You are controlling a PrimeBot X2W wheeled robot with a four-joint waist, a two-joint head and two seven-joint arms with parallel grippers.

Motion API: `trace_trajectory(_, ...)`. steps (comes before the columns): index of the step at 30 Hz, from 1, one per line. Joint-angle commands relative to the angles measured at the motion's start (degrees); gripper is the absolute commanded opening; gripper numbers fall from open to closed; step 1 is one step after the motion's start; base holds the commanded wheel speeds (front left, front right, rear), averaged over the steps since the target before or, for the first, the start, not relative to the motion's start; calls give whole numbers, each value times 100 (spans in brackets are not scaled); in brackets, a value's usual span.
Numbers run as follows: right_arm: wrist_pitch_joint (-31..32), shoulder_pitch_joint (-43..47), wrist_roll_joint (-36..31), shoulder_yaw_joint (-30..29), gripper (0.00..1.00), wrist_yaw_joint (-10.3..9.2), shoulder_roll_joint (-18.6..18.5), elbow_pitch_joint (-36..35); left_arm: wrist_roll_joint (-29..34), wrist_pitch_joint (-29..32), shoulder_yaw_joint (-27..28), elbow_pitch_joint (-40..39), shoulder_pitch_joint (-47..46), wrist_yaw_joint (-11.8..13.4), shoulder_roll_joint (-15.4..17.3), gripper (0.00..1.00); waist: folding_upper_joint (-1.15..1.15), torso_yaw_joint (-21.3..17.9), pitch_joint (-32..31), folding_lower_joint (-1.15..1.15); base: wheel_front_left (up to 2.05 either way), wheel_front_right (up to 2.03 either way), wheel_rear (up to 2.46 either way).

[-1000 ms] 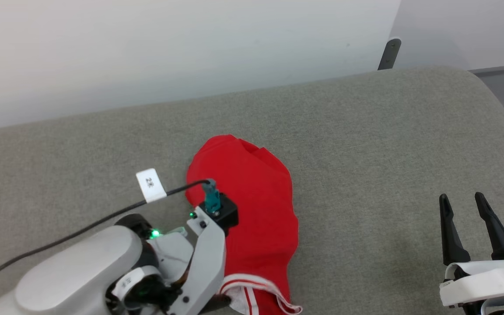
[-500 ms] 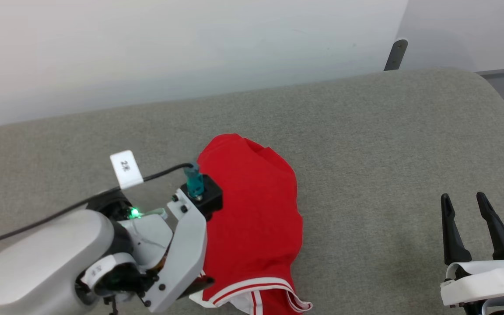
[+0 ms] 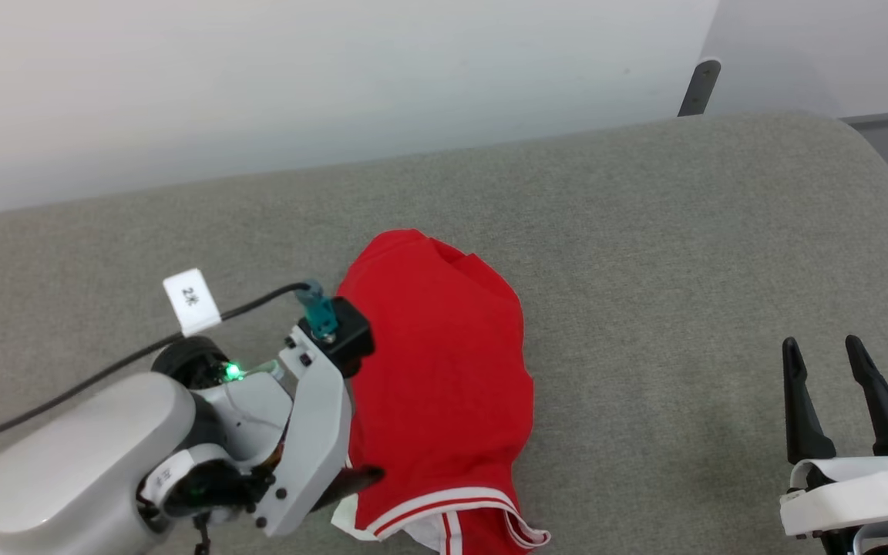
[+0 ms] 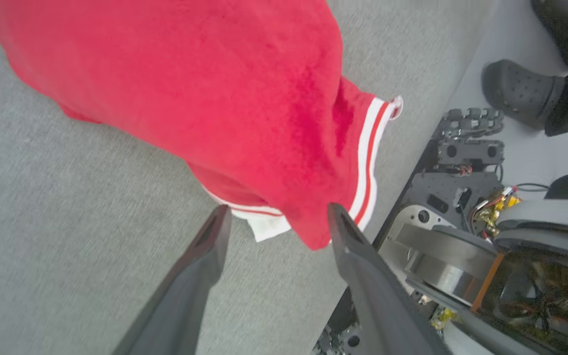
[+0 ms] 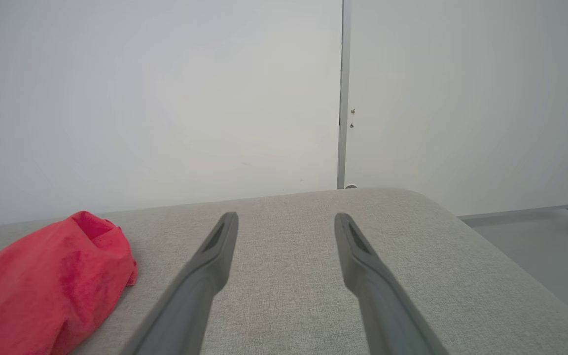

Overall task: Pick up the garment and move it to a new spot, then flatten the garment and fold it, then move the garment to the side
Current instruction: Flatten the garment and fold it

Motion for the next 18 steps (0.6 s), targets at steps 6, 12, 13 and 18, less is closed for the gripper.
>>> trace_trajectory(6,-29,-42,-36,-69,100,0,-11,-52,-146,-230,26,293,259,77,-205,100,0,-4,80,0,0,0,0)
trace_trajectory(12,-29,-96,-61,-32,100,0,14,-51,-241,-212,-13,586,353,304,-420,100,0,-20,183,0,0,0,0)
trace_trajectory(13,-29,-100,-63,-25,100,0,18,-49,-258,-187,-21,636,352,331,-462,79,0,-23,196,0,0,0,0)
trace_trajectory(18,-29,-129,-64,16,100,0,10,-26,-266,-219,-13,889,311,308,-530,0,0,-52,230,0,0,0,0)
